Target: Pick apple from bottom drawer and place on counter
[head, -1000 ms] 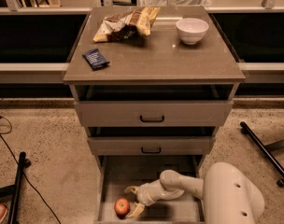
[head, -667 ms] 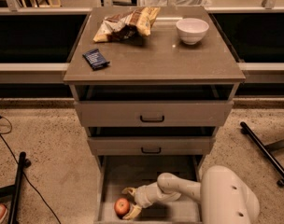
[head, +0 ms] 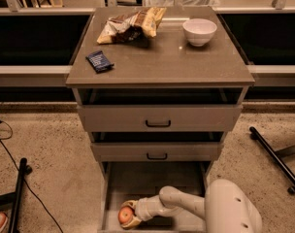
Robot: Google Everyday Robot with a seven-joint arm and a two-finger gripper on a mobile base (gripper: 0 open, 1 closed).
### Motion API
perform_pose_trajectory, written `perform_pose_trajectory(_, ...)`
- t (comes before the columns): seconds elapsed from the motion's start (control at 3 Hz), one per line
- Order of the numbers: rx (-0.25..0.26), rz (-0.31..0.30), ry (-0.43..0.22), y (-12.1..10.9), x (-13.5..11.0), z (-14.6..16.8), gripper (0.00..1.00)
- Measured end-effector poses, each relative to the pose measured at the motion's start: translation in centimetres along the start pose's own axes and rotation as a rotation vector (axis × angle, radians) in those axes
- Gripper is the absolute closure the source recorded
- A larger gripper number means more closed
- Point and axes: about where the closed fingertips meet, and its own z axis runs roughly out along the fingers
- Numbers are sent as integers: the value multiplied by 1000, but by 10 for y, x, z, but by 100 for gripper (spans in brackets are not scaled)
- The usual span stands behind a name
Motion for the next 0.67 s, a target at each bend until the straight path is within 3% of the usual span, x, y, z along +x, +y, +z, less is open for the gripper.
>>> perform_pose_trajectory(0.33,12,26,-18,0,7,5,72)
perform_pose_trajectory(0.67,9,8,-104,-9,-44,-45,100)
